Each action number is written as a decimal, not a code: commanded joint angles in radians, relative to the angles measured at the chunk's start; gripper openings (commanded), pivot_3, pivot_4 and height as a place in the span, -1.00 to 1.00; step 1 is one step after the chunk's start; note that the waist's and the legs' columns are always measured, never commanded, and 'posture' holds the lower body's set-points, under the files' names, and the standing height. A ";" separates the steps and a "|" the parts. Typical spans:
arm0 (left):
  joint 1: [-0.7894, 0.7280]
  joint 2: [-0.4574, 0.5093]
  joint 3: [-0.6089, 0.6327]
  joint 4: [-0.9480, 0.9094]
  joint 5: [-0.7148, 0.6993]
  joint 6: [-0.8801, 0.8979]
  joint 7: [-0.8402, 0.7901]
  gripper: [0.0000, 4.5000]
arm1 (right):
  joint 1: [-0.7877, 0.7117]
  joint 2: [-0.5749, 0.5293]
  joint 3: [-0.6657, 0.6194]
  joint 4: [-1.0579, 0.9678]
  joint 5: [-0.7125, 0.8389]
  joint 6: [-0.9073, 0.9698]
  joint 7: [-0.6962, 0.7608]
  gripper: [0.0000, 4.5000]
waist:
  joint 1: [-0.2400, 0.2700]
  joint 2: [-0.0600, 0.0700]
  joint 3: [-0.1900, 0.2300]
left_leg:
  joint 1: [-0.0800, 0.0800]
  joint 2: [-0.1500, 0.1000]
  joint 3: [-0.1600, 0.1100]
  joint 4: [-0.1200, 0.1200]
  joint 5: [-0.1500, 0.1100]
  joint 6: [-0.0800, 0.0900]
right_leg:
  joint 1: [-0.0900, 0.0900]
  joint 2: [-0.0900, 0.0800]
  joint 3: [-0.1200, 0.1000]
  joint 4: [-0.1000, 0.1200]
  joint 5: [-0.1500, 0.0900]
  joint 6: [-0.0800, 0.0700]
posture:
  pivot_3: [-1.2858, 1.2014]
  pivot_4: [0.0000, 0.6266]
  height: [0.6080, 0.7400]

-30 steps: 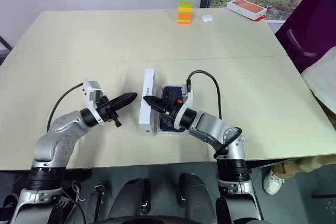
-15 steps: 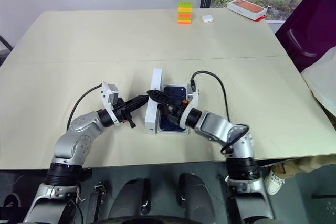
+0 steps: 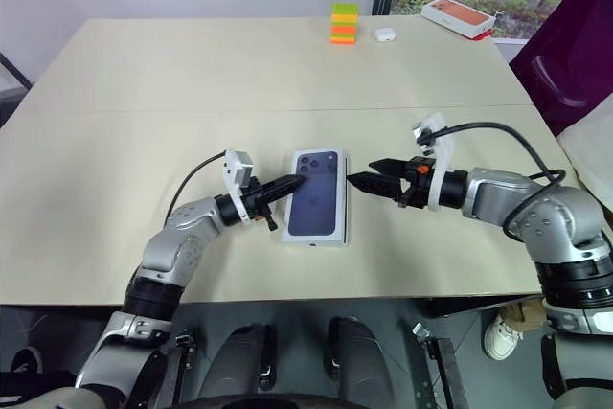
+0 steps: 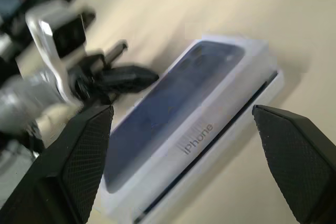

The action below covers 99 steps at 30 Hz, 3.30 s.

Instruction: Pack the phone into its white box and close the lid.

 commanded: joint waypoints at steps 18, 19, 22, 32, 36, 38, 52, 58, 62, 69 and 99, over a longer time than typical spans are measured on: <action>0.030 0.201 0.045 -0.121 0.024 0.205 0.049 -1.00 | -0.027 0.092 0.113 0.056 -0.569 -0.352 0.188 -0.69 | 0.001 0.000 0.000 | 0.000 0.000 0.000 0.000 0.000 0.000 | 0.000 0.000 0.000 0.001 0.002 -0.003 | 0.03 -0.52 1.00; 0.029 0.204 0.032 -0.117 0.039 0.204 0.052 -1.00 | -0.028 0.095 0.117 0.053 -0.582 -0.359 0.195 -0.95 | 0.003 0.000 0.000 | 0.000 0.000 0.000 0.000 0.000 0.000 | 0.000 0.000 0.000 0.001 0.002 -0.003 | 0.03 -0.52 1.00; 0.015 0.184 -0.014 -0.095 0.061 0.220 0.043 -1.00 | -0.034 0.105 0.133 0.068 -0.639 -0.396 0.209 -0.98 | 0.004 0.000 0.000 | 0.000 0.000 0.000 0.001 0.000 -0.001 | 0.001 -0.001 0.000 0.001 0.002 -0.003 | 0.03 -0.52 1.00; -0.065 0.106 -0.068 -0.057 0.071 0.270 0.039 -1.00 | -0.035 0.139 0.121 0.065 -0.701 -0.387 0.217 -0.98 | 0.002 0.000 0.000 | 0.000 0.000 0.000 0.005 0.000 -0.001 | 0.002 -0.001 0.000 0.003 0.002 -0.003 | 0.03 -0.52 1.00; -0.073 0.097 -0.049 -0.076 0.059 0.290 0.043 -1.00 | -0.028 0.141 0.117 0.057 -0.712 -0.384 0.222 -0.98 | 0.003 0.000 0.000 | 0.000 0.000 0.000 0.008 0.000 -0.001 | 0.003 -0.001 0.000 0.003 0.002 -0.003 | 0.03 -0.52 1.00; -0.078 0.095 -0.035 -0.091 0.049 0.300 0.046 -1.00 | -0.019 0.138 0.119 0.055 -0.721 -0.389 0.228 -0.98 | 0.002 0.000 0.000 | -0.001 0.000 0.000 0.009 0.000 0.000 | 0.003 -0.001 0.000 0.003 0.002 -0.003 | 0.03 -0.52 1.00; -0.064 0.082 -0.030 -0.134 0.038 0.324 0.062 -1.00 | 0.002 0.150 0.131 0.045 -0.762 -0.402 0.240 -0.98 | 0.002 0.000 0.000 | -0.001 0.000 -0.001 0.010 0.000 0.000 | 0.003 -0.001 0.000 0.003 0.002 -0.003 | 0.03 -0.52 1.00; -0.047 0.087 -0.043 -0.126 0.056 0.319 0.062 -1.00 | 0.008 0.160 0.130 0.036 -0.772 -0.396 0.243 -0.98 | 0.002 0.000 0.000 | -0.001 0.000 -0.001 0.010 0.000 0.000 | 0.004 -0.001 -0.001 0.003 0.002 -0.003 | 0.03 -0.52 1.00; -0.030 0.089 -0.038 -0.124 0.058 0.310 0.066 -1.00 | 0.011 0.164 0.136 0.042 -0.792 -0.406 0.241 -0.98 | 0.002 0.000 0.000 | -0.001 0.000 -0.001 0.010 0.000 0.000 | 0.004 -0.001 -0.001 0.004 0.002 -0.003 | 0.03 -0.52 1.00; -0.102 0.080 0.056 -0.128 -0.006 0.317 0.096 -1.00 | -0.083 0.209 0.031 0.129 -0.762 -0.414 0.185 -0.98 | -0.001 0.000 0.000 | -0.001 0.000 -0.001 0.011 0.000 0.000 | 0.004 -0.001 -0.001 0.004 0.002 -0.003 | 0.03 -0.52 1.00; 0.012 0.240 -0.064 -0.189 0.036 0.212 -0.219 -1.00 | 0.134 0.099 0.115 -0.126 -0.617 -0.330 0.536 -0.98 | 0.002 0.003 -0.001 | 0.014 0.000 -0.002 0.012 -0.004 0.005 | 0.021 -0.002 -0.002 -0.001 0.001 0.001 | 0.03 -0.52 1.00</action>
